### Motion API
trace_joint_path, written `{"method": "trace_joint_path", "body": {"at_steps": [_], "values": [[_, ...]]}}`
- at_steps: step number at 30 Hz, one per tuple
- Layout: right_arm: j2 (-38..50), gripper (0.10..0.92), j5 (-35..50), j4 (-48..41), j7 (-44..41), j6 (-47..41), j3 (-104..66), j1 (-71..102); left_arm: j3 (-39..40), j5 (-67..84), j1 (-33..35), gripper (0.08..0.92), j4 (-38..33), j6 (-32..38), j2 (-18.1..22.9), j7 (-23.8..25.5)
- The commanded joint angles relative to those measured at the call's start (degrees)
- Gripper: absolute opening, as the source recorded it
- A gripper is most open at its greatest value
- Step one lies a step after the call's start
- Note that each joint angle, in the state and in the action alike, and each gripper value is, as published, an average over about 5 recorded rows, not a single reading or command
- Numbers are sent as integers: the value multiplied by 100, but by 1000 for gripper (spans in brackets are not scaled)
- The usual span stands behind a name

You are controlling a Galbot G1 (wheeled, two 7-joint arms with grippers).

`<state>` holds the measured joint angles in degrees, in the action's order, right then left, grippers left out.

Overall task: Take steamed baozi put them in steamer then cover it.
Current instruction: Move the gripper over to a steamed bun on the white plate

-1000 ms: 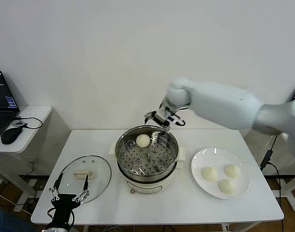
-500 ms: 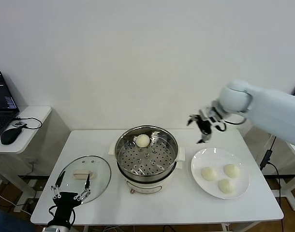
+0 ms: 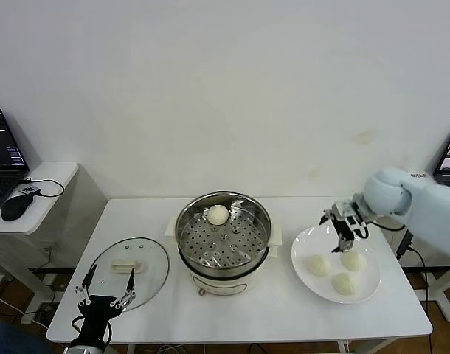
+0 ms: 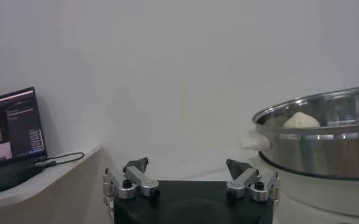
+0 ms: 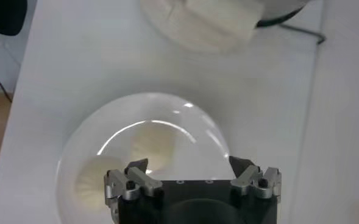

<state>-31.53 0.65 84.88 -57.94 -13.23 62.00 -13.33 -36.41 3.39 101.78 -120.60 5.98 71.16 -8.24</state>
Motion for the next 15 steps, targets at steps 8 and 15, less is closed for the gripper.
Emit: {"method": "trace_joint_path", "body": {"at_steps": [8,15], "values": [[-607,823,-504,-636,60,-107,-619,1202,-29,-6,18,823,36,-12,42,4],[-721,823,-723,-913,65,-77,-867,1485,-31,-5,13,823,47,-14,58,6]]}}
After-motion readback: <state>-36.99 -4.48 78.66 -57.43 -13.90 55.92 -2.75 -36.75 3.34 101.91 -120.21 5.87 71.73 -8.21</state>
